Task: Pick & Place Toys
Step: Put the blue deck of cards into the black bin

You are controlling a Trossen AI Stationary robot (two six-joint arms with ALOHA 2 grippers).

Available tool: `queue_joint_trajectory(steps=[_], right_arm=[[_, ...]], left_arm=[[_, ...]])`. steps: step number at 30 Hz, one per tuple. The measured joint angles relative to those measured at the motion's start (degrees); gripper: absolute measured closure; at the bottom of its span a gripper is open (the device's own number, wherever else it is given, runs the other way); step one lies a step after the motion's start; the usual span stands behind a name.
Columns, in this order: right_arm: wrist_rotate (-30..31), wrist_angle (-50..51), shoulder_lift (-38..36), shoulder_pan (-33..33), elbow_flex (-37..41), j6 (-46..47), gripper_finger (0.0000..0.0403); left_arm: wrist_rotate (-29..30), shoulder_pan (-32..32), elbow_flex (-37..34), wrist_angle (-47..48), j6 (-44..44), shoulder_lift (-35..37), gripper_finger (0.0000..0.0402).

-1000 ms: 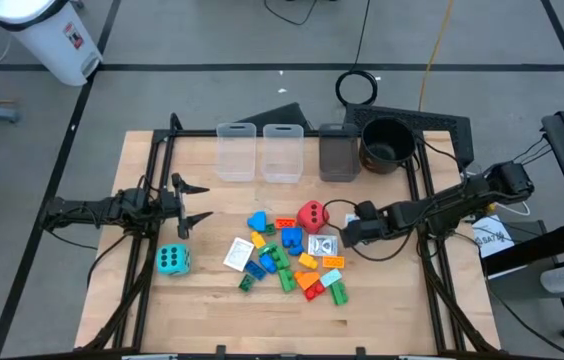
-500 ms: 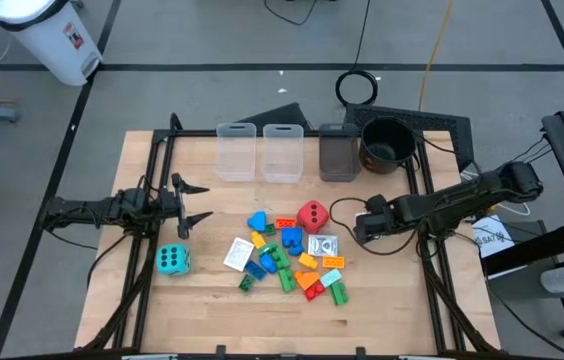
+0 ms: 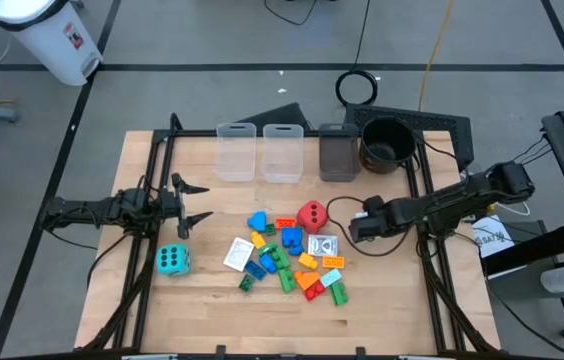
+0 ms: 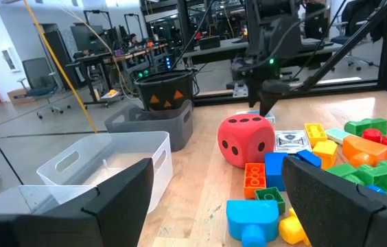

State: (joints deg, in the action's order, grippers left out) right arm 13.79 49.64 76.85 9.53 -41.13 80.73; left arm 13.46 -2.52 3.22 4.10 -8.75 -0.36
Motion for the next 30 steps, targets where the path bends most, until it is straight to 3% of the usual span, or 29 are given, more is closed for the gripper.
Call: queue_joint_trajectory(steps=[6, 10, 16, 25, 27, 30], right_arm=[[-0.3, -10.6, 1.7, -1.2, 4.7, 0.3, 0.0064], [-0.9, -17.2, 1.5, -1.1, 7.6, -5.0, 0.0065], [-1.5, -16.0, 1.7, -1.3, 8.0, -6.8, 0.0065], [-2.0, -18.6, -0.3, -1.2, 8.1, -17.7, 0.0065], [-0.8, -20.8, -1.7, -0.5, 8.2, -21.3, 0.0067], [7.4, -27.4, -3.0, 0.6, 7.8, -29.4, 0.0077]], left_arm=[[0.0, 0.0, 0.0, 0.0, 0.0, 0.0, 0.0078], [0.0, 0.0, 0.0, 0.0, 0.0, 0.0, 0.0078], [0.0, 0.0, 0.0, 0.0, 0.0, 0.0, 0.0078], [0.0, 0.0, 0.0, 0.0, 0.0, 0.0, 0.0078], [0.0, 0.0, 0.0, 0.0, 0.0, 0.0, 0.0078], [0.0, 0.0, 0.0, 0.0, 0.0, 0.0, 0.0078]])
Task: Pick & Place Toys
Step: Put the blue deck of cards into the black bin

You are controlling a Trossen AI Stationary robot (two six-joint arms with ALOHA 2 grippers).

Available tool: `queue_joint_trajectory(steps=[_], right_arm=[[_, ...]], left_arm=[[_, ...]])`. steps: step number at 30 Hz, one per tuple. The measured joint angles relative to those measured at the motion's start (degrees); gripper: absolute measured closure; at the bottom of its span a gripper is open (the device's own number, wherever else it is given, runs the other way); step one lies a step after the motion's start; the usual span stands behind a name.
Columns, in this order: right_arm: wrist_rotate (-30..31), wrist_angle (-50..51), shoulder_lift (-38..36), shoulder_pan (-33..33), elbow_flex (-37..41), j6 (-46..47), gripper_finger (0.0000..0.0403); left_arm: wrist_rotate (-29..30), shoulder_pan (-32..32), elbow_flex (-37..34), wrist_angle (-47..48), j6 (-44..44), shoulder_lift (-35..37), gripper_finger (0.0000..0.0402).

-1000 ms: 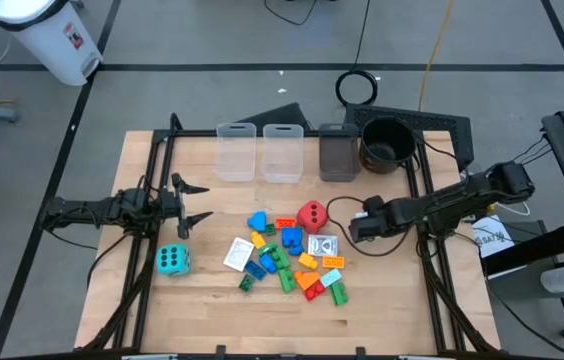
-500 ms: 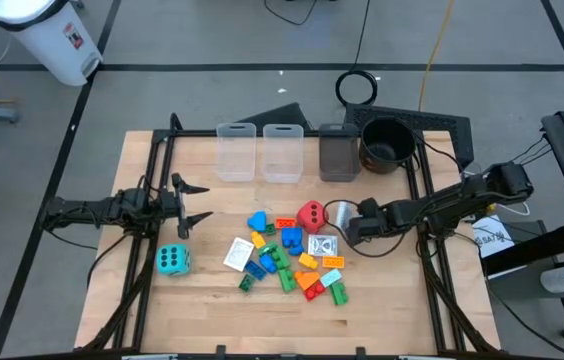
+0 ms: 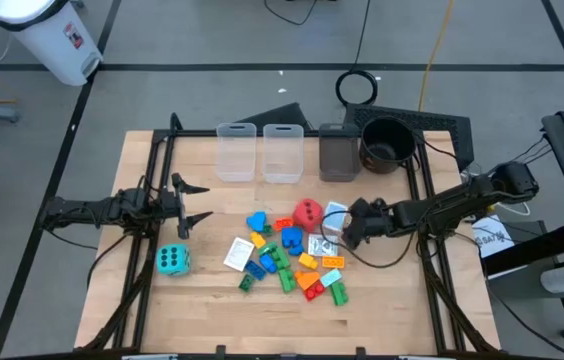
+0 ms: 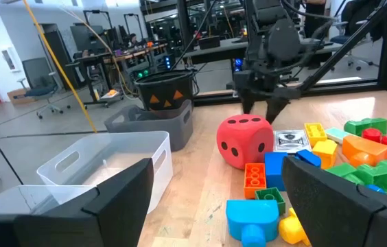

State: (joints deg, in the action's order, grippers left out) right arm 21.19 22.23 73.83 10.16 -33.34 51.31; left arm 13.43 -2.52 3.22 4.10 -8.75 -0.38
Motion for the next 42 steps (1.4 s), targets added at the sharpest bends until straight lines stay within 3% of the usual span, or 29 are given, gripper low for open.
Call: queue_joint_trajectory(steps=[3, 8, 15, 21, 29, 34, 39, 42], right_arm=[[6.1, -10.4, -1.4, 0.2, -0.2, -11.2, 0.0088], [5.8, -26.1, 1.5, -2.4, -0.3, -26.7, 0.0104], [-1.2, -26.2, 7.4, -10.7, 0.3, -28.6, 0.013], [-8.2, -22.9, 11.0, -11.5, -0.2, -27.2, 0.0154], [-17.8, -8.7, 2.1, -6.3, -0.1, -16.7, 0.0181], [-19.3, -3.5, -7.2, -2.6, 0.4, -13.6, 0.0198], [-11.0, -15.8, -14.3, 2.1, 0.9, -18.1, 0.0214], [-11.0, -30.8, -15.3, 4.7, 2.8, -25.0, 0.0223]], left_arm=[[0.0, 0.0, 0.0, 0.1, 0.0, 0.0, 0.0078], [-0.3, 0.0, 0.0, 0.0, 0.0, 0.0, 0.0078], [0.0, 0.0, 0.0, 0.1, 0.0, 0.0, 0.0078], [-0.3, 0.0, 0.0, 0.0, 0.0, 0.0, 0.0078], [-0.1, 0.0, 0.0, 0.0, 0.0, 0.0, 0.0078], [-0.1, 0.0, 0.0, 0.0, 0.0, 0.0, 0.0078], [0.0, 0.0, 0.0, 0.0, 0.0, 0.0, 0.0078], [0.0, 0.0, 0.0, 0.0, 0.0, 0.0, 0.0078]])
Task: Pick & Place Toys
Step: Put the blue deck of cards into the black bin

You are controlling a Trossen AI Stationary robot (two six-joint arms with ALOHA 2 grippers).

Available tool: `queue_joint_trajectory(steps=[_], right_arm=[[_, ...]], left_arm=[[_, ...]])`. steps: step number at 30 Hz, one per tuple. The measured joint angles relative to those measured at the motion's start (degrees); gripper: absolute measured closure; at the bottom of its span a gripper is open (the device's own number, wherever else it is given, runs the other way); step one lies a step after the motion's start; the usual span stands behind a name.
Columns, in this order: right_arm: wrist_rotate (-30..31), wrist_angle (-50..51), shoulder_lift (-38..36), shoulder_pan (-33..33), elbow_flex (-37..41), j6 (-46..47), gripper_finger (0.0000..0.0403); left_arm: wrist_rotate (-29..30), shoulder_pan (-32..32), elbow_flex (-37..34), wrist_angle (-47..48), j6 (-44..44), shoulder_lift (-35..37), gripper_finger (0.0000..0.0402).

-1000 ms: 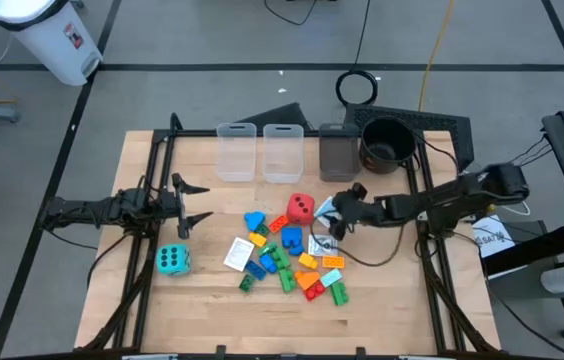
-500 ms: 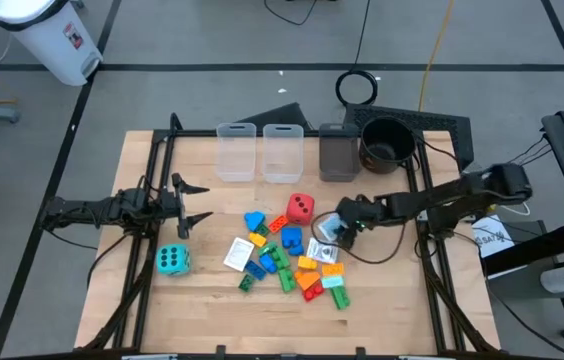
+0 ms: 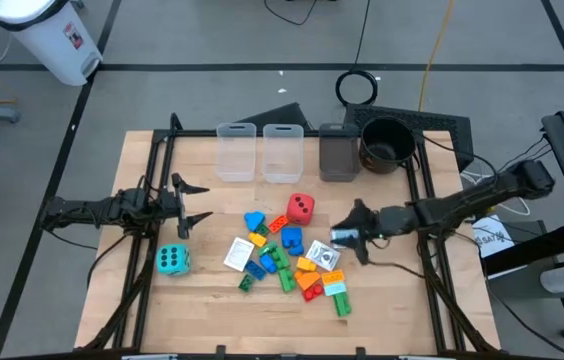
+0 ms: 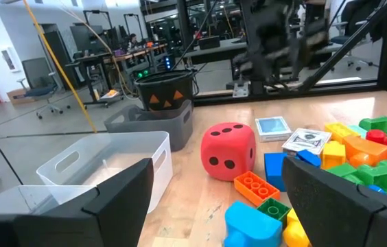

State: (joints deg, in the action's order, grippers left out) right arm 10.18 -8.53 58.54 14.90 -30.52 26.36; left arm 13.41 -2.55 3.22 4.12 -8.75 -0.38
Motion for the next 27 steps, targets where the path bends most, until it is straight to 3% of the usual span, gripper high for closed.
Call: queue_joint_trajectory(steps=[5, 9, 12, 17, 21, 27], right_arm=[[-13.4, -25.0, 2.4, 2.3, 4.0, -9.9, 0.0237], [-12.6, -35.7, 5.5, 3.3, 4.7, -13.1, 0.023], [-12.3, -39.2, 7.4, 3.4, 4.8, -15.6, 0.0191], [-11.7, -42.3, 9.1, 3.4, 3.3, -18.9, 0.0084], [-10.2, -30.1, 9.1, 3.8, -2.4, -22.3, 0.0014], [-0.1, 19.6, 10.7, 4.6, -19.7, -26.9, 0.0022]], left_arm=[[0.0, 0.0, 0.0, 0.0, 0.0, 0.0, 0.0078], [0.0, 0.0, 0.0, 0.0, 0.0, 0.0, 0.0078], [0.0, 0.0, 0.0, 0.0, 0.0, 0.0, 0.0078], [0.0, 0.0, 0.0, 0.0, 0.0, 0.0, 0.0078], [0.0, 0.0, 0.0, 0.0, 0.0, 0.0, 0.0078], [0.1, 0.0, 0.0, 0.0, 0.0, 0.0, 0.0078]])
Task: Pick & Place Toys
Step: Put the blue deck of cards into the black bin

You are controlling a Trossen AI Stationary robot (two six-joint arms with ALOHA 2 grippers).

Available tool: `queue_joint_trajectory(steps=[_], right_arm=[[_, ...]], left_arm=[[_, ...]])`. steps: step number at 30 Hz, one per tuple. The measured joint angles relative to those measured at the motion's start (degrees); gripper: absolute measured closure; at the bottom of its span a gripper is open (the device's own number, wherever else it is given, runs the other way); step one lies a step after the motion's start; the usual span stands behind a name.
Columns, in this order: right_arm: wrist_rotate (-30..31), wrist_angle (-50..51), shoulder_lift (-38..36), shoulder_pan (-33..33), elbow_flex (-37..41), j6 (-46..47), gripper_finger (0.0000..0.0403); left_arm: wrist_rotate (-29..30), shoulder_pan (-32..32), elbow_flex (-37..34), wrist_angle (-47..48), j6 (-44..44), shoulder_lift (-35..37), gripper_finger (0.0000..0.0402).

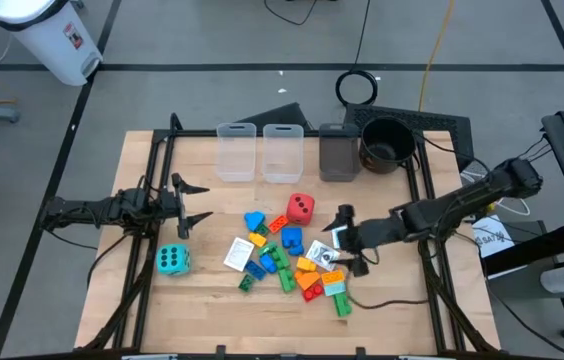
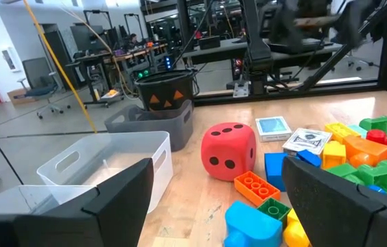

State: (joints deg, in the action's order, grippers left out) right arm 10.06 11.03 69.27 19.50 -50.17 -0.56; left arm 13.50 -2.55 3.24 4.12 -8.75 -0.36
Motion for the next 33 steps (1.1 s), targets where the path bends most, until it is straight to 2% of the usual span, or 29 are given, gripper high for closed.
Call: queue_joint_trajectory(steps=[3, 9, 16, 24, 30, 33], right_arm=[[3.5, 16.2, 2.5, -1.8, -3.5, 3.9, 0.0019], [-2.4, 24.3, 6.7, -7.6, -0.9, 7.3, 0.0018], [-7.3, 20.6, 10.1, -11.1, 5.2, 4.7, 0.0022], [-7.3, 12.0, 10.6, -12.4, 11.7, 3.7, 0.0023], [-8.4, 9.3, 10.3, -14.2, 15.0, 5.7, 0.0025], [-9.4, 9.5, 10.4, -14.6, 15.3, 5.5, 0.0039]], left_arm=[[0.0, 0.0, 0.0, 0.0, 0.0, 0.0, 0.0078], [0.0, 0.0, 0.0, 0.0, 0.0, 0.0, 0.0078], [0.0, 0.0, 0.0, 0.0, 0.0, 0.0, 0.0078], [-0.1, 0.0, 0.0, 0.0, 0.0, 0.0, 0.0078], [-0.1, 0.0, 0.0, 0.0, 0.0, 0.0, 0.0078], [0.0, 0.0, 0.0, 0.0, 0.0, 0.0, 0.0078]])
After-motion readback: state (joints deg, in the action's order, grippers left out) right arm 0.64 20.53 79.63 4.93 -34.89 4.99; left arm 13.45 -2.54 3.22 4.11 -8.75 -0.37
